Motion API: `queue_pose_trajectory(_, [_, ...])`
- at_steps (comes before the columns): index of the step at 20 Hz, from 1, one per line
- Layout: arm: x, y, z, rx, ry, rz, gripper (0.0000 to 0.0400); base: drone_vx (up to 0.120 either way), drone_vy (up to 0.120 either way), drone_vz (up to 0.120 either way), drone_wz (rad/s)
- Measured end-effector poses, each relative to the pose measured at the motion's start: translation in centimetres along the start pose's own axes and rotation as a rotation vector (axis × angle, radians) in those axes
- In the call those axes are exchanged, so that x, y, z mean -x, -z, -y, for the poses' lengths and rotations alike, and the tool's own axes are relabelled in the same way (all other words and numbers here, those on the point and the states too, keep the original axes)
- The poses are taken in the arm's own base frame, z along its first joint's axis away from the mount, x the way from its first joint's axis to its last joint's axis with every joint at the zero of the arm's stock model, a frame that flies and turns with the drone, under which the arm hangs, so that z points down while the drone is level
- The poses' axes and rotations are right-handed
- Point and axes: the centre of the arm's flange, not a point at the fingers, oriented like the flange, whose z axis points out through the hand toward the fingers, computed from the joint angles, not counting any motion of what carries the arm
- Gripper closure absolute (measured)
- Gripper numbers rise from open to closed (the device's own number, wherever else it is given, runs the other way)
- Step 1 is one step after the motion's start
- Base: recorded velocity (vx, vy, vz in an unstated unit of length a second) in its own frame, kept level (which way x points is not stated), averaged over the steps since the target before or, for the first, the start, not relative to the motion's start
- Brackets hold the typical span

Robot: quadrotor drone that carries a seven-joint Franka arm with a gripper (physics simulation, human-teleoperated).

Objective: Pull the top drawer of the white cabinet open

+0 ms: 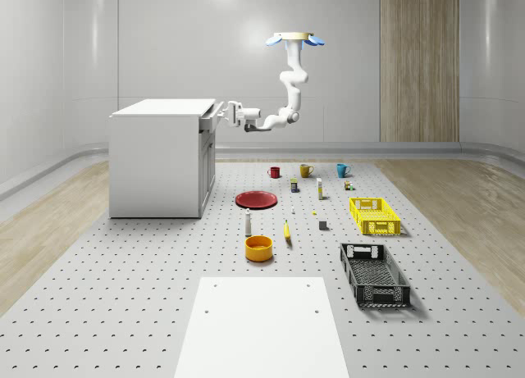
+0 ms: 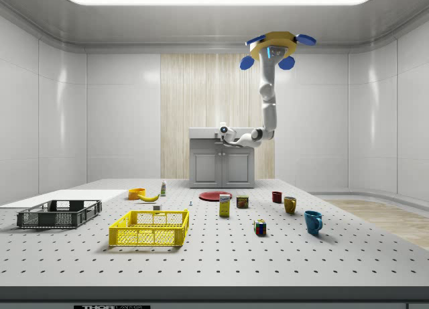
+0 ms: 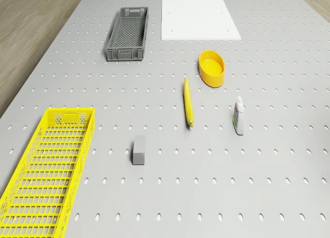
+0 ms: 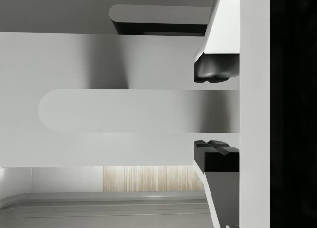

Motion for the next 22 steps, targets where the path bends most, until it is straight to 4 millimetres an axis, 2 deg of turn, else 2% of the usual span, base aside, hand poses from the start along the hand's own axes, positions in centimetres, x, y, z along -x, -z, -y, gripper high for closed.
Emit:
queue_pose_trajectory(6, [-0.1, 0.0, 0.1, -0.002, 0.0, -0.002, 0.0284, 0.0, 0.0, 0.0, 0.0])
queue_pose_trajectory(7, [-0.1, 0.0, 0.1, -0.002, -0.001, -0.002, 0.0285, 0.0, 0.0, 0.0, 0.0])
queue_pose_trajectory(8, [0.3, 0.2, 0.4, 0.004, -0.031, -0.006, 0.0253, 0.0, 0.0, 0.0, 0.0])
queue_pose_trajectory(12, [0.2, 0.4, 0.2, 0.005, -0.012, -0.002, 0.0278, 0.0, 0.0, 0.0, 0.0])
queue_pose_trajectory(17, [0.2, 0.9, 0.2, 0.006, -0.029, -0.002, 0.0273, 0.0, 0.0, 0.0, 0.0])
queue_pose_trajectory(22, [0.2, 1.8, -0.1, 0.007, -0.006, 0.003, 0.0288, 0.0, 0.0, 0.0, 0.0])
